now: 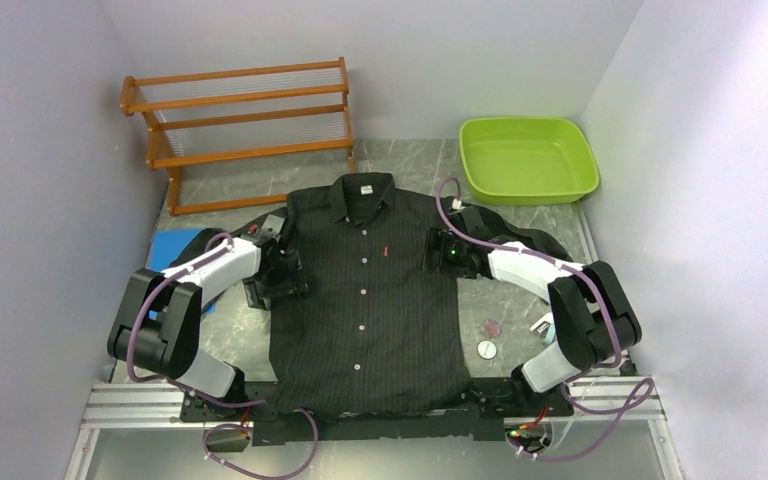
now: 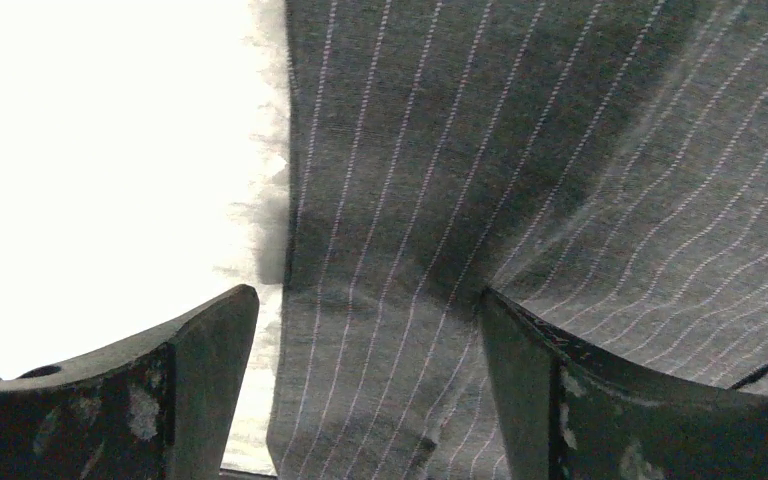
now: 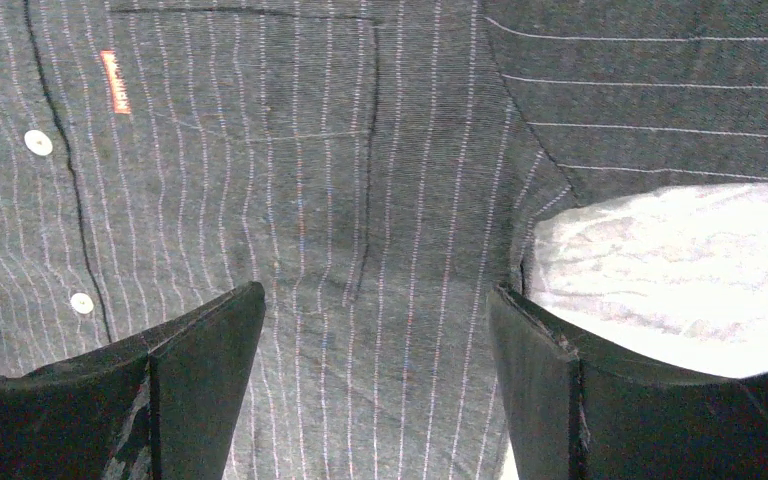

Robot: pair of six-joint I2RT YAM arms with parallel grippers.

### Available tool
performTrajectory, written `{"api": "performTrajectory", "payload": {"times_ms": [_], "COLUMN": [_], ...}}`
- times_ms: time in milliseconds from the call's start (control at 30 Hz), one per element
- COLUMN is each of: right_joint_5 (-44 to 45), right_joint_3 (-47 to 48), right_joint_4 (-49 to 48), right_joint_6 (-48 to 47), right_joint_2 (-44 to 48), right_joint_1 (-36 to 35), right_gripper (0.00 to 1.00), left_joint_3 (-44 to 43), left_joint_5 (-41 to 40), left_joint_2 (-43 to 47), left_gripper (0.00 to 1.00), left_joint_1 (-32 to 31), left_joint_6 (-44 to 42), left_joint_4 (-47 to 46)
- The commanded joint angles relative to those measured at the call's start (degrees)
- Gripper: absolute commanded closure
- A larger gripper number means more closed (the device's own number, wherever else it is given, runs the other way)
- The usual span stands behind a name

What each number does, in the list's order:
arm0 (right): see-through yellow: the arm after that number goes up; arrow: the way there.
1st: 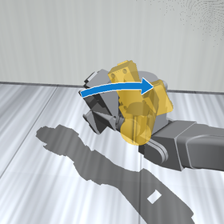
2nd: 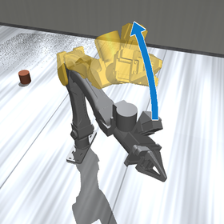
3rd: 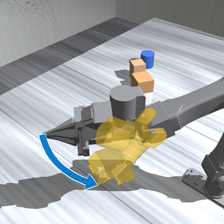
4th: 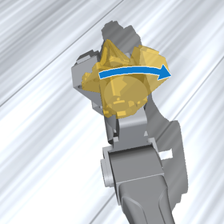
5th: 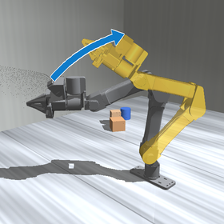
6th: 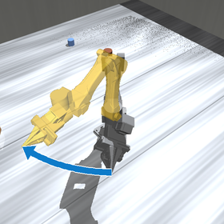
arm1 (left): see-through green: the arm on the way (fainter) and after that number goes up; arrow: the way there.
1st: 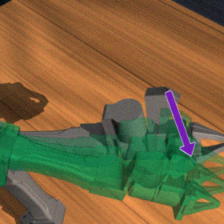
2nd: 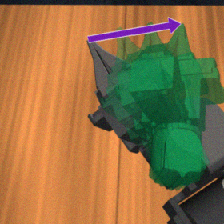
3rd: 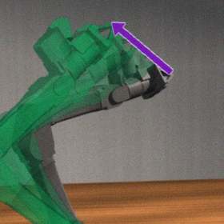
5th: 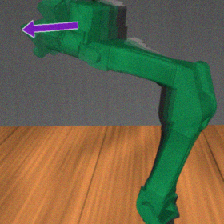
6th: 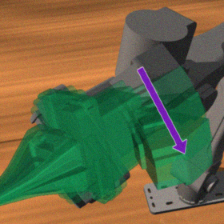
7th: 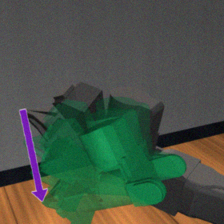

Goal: Pin the brooch onto the clothing
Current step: Flatten out the clothes at the center of the board.

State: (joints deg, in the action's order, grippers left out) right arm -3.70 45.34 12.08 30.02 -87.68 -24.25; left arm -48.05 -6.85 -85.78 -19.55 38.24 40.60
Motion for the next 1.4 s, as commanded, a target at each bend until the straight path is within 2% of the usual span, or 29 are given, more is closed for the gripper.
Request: {"api": "performTrajectory", "payload": {"times_ms": [0,133,267,500,800,900,1067,1367], "right_joint_5": [2.33,0.02,-6.73,-22.14,-22.96,-22.23,-22.10,-24.50], "right_joint_3": [1.91,1.28,-1.03,-8.59,-10.67,-11.47,-12.21,-12.65], "right_joint_4": [1.50,0.35,-2.85,-9.87,-7.06,-6.99,-6.77,-9.89], "right_joint_6": [-1.07,-1.85,-1.96,1.15,-0.71,-0.69,-0.44,2.47], "right_joint_2": [1.78,4.03,6.79,13.00,17.05,17.54,17.27,15.99], "right_joint_1": [0.84,2.48,6.25,19.78,25.49,26.32,27.02,28.18], "right_gripper": [0.14,0.12,0.12,0.09,0.08,0.08,0.09,0.10], "left_joint_3": [-2.28,-1.55,-0.54,0.47,1.63,0.03,-5.08,-21.21], "left_joint_5": [-4.21,-0.04,3.80,9.13,20.68,20.84,16.21,2.69], "left_joint_2": [2.06,6.70,12.69,19.67,17.56,14.77,7.15,-11.11], "left_gripper": [0.13,0.13,0.09,0.06,0.05,0.05,0.05,0.10], "left_joint_1": [-0.23,-0.72,-1.67,-2.81,-6.58,-10.72,-20.55,-41.98], "left_joint_6": [0.66,-2.19,-3.91,-4.95,-6.37,-6.34,-5.45,-2.55], "left_joint_4": [2.65,-0.73,-5.00,-11.57,-22.69,-24.14,-23.97,-22.11]}}
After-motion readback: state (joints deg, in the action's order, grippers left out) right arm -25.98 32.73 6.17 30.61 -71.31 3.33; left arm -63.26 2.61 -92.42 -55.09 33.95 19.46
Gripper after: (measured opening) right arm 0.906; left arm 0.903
